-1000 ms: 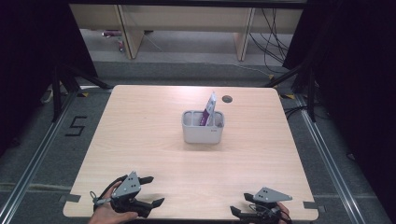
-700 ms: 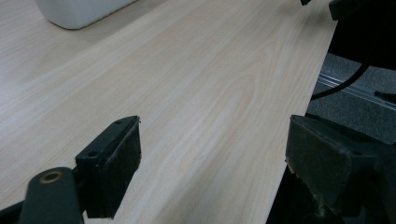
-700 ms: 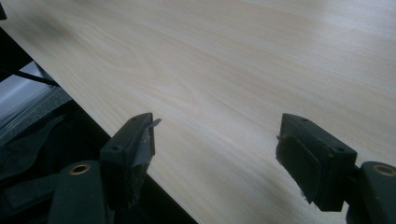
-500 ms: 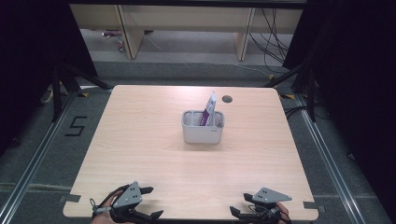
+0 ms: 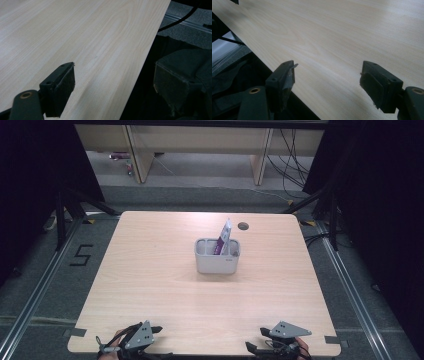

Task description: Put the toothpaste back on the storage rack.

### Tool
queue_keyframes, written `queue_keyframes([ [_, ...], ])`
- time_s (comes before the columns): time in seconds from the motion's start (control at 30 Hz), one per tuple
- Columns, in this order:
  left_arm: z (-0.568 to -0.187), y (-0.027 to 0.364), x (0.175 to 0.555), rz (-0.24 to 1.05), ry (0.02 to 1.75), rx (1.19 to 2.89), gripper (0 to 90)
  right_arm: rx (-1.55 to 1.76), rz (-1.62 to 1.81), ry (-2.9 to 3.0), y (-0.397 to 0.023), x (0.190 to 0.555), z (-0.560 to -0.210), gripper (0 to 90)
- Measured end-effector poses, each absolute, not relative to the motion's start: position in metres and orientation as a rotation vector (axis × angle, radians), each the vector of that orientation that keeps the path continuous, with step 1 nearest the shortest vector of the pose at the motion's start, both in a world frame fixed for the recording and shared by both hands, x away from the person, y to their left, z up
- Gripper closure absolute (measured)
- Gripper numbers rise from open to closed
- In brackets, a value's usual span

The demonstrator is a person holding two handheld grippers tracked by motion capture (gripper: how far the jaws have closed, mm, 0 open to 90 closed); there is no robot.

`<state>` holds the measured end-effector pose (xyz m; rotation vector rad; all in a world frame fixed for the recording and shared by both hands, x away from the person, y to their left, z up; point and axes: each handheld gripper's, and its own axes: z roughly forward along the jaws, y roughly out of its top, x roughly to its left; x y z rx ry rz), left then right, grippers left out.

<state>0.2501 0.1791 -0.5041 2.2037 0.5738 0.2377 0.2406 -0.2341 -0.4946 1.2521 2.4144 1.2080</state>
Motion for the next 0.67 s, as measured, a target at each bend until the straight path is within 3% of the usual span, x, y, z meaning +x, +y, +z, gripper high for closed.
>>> queue_keyframes([
  [0.67,-0.5042,0.1799,0.2523,0.249,0.558,2.210,15.9,1.255,1.209,2.417,-0.2338,0.2409,-0.4950,28.1],
])
